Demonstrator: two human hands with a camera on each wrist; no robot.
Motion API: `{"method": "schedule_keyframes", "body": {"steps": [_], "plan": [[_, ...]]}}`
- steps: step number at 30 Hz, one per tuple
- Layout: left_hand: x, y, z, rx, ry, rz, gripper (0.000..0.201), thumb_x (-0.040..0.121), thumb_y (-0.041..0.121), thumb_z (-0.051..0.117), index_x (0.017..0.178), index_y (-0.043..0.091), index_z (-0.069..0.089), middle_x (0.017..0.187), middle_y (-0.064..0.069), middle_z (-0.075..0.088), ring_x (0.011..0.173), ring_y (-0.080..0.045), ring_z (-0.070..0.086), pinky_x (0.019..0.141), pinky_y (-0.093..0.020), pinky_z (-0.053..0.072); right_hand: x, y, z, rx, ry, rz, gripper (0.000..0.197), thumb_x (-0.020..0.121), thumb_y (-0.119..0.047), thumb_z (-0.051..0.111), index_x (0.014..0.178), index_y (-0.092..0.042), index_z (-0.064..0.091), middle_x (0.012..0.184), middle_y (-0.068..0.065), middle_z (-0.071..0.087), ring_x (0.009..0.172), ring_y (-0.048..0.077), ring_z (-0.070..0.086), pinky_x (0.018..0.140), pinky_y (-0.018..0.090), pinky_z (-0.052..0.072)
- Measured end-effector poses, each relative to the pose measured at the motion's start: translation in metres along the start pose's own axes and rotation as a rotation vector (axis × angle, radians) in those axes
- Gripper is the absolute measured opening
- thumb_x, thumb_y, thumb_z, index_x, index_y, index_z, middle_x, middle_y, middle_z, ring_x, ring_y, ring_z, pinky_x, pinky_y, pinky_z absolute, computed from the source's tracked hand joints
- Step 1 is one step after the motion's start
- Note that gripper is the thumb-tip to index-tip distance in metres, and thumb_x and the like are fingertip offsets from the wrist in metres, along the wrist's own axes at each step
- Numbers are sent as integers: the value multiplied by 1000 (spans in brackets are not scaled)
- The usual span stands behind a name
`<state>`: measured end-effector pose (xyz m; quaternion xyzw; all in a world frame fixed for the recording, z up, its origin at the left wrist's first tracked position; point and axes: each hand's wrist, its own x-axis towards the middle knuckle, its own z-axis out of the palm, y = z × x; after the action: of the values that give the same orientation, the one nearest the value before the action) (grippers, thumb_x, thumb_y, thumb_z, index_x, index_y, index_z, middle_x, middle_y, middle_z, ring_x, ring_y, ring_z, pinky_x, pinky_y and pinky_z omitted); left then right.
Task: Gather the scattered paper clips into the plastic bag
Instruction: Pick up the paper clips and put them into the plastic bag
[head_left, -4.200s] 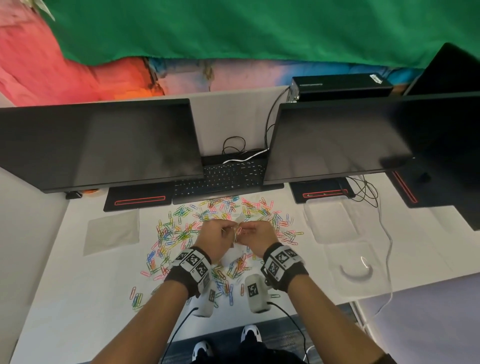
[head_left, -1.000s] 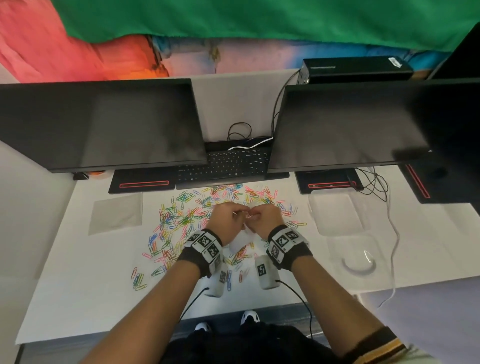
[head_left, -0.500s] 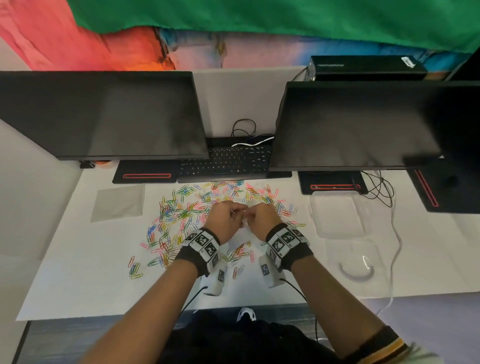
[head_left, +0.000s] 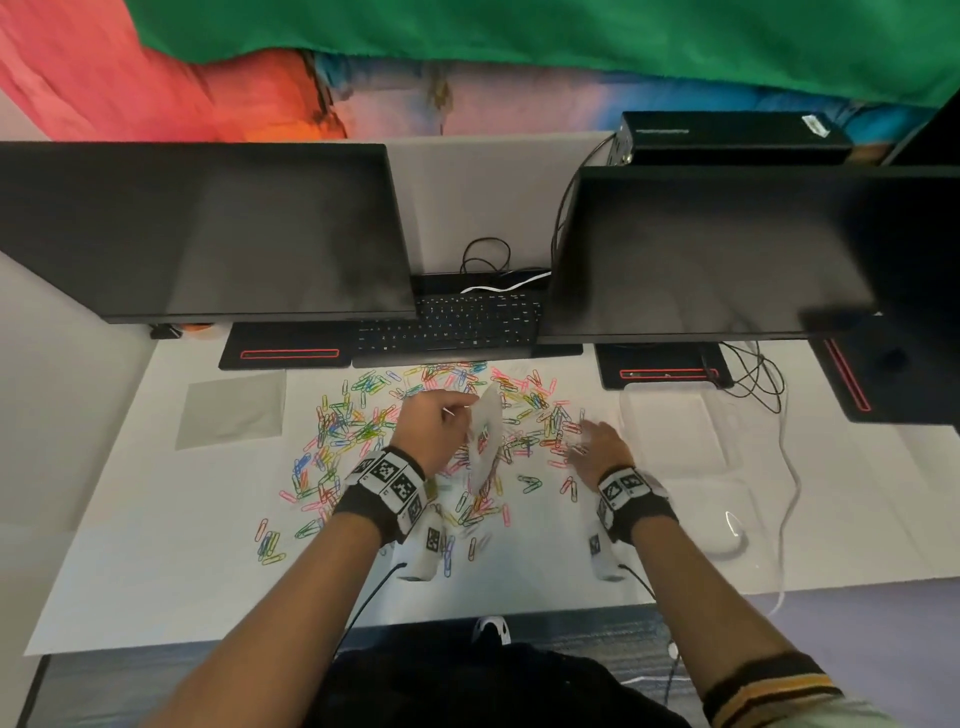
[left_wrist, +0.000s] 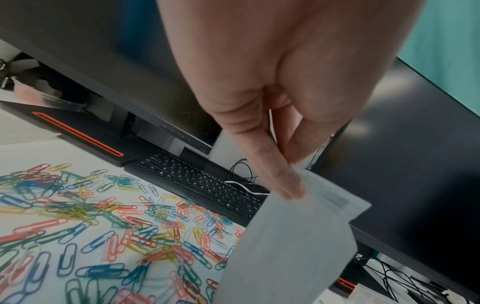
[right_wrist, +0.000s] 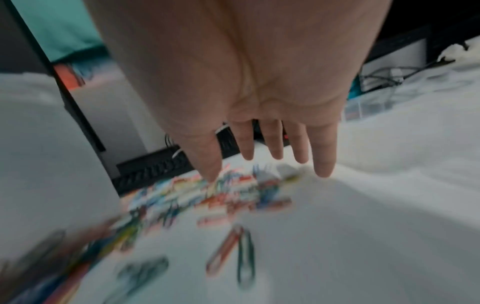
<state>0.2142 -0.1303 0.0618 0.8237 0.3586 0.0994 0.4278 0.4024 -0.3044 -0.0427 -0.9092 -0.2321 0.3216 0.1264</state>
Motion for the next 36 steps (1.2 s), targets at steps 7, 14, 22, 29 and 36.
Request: {"method": "schedule_keyframes", "body": {"steps": [7, 14, 22, 29, 36], "plan": [[2, -9, -2, -38, -54, 48, 28, 94, 7, 53, 114, 13, 72, 87, -7, 77, 66, -12, 68, 67, -22, 58, 5, -17, 47, -327, -4, -153, 74, 93, -53, 44, 153, -28, 8, 162, 8, -2, 145, 45, 7, 116, 51, 20], [11, -20, -3, -77, -108, 87, 27, 95, 11, 55, 115, 14, 72, 96, -3, 76, 74, -13, 69, 67, -18, 56, -1, -43, 51, -401, 166, -293, 28, 91, -7, 52, 116, -12, 64, 119, 13, 58, 103, 31, 59, 89, 37, 52], [17, -31, -4, -99, -134, 133, 25, 94, 14, 56, 112, 15, 73, 99, -3, 76, 80, -14, 69, 74, -25, 59, -10, -39, 30, 78, 168, -9, 10, 83, -11, 71, 89, -14, 78, 83, 7, 76, 71, 18, 70, 73, 16, 57], [13, -9, 8, -65, -89, 105, 23, 94, 11, 54, 101, 11, 76, 85, -5, 76, 76, -14, 68, 80, -33, 58, -22, -36, -13, 1287, -290, 213, 41, 77, -5, 75, 116, 3, 64, 112, 18, 70, 104, 22, 69, 92, 29, 54], [8, -4, 15, 8, -133, 137, 26, 95, 13, 54, 114, 14, 71, 86, -2, 73, 70, -12, 67, 72, -29, 57, -67, -88, -48, 1245, -415, -90, 26, 77, -1, 69, 103, 3, 69, 96, 14, 74, 89, 23, 71, 76, 23, 58]]}}
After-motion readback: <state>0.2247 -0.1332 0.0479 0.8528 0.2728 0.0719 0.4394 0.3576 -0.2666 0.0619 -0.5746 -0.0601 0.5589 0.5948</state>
